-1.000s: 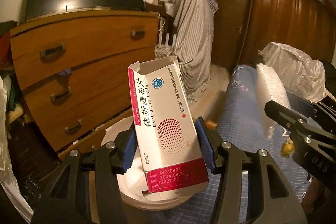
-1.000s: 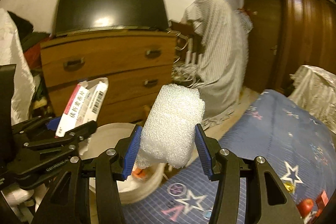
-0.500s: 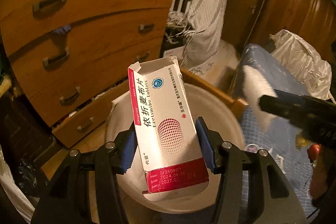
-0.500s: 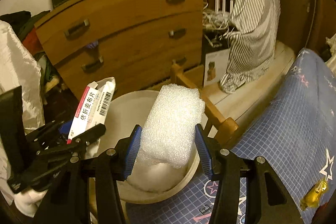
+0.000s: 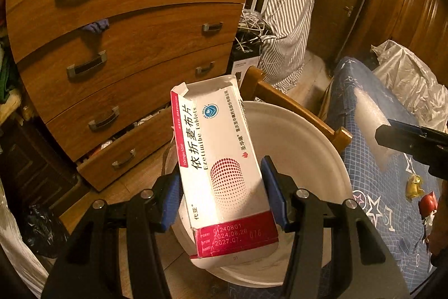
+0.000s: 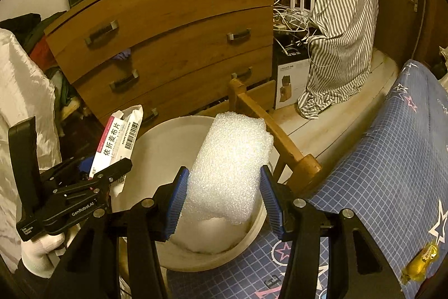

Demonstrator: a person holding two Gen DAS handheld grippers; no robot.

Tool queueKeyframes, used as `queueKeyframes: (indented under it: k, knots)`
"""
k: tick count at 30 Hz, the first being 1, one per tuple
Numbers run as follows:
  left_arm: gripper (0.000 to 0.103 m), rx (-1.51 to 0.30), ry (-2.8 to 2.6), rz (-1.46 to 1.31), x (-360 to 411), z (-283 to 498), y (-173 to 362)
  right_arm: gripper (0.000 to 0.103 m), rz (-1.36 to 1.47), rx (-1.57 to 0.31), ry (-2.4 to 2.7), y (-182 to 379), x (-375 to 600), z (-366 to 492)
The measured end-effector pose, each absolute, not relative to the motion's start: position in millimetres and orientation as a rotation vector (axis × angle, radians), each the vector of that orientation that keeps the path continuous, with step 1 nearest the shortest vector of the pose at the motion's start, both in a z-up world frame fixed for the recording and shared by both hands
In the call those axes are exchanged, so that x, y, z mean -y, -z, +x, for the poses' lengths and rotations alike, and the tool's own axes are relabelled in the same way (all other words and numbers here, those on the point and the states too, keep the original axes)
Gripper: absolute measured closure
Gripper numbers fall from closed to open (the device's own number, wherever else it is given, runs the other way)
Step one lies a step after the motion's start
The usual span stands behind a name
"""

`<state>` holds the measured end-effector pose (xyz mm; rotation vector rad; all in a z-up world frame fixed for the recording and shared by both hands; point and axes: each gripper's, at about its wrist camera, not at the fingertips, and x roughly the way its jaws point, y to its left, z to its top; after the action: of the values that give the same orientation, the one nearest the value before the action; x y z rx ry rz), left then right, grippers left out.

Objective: Collect trash
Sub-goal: 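Open both tools to drop the box and foam into the bucket, then swing both open tools back toward the remaining trash on the bed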

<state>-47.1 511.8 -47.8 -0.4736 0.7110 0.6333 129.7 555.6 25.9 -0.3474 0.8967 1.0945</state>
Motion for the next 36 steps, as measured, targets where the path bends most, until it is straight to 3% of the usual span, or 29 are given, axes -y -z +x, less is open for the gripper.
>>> queueKeyframes:
  k: [9, 12, 13, 15, 28, 36]
  knots:
    - [0.048, -0.714, -0.641, -0.472, -513.2, -47.0, 48.5, 0.048, -0.338, -0.899, -1.097, -25.5, -553.0, 130.8]
    - [0.045, -0.729, -0.650, -0.462, -515.1, -45.4, 49.4, 0.030, -0.321, -0.901, -1.107, -25.9, -551.7, 131.2]
    - [0.040, -0.730, -0.652, -0.460, -515.8, -45.4, 49.4, 0.028, -0.314, -0.900, -1.112, -26.3, -550.8, 131.2]
    - [0.036, -0.727, -0.659, -0.457, -517.1, -46.6, 49.3, 0.028, -0.313, -0.898, -1.113, -26.6, -549.3, 131.3]
    - [0.036, -0.717, -0.659, -0.449, -508.3, -50.7, 42.2, 0.028, -0.263, -0.886, -1.105, -35.4, -516.2, 129.9]
    - [0.036, -0.705, -0.582, -0.399, -463.1, -41.7, 30.7, 0.028, -0.218, -0.767, -1.047, -54.4, -433.3, 106.0]
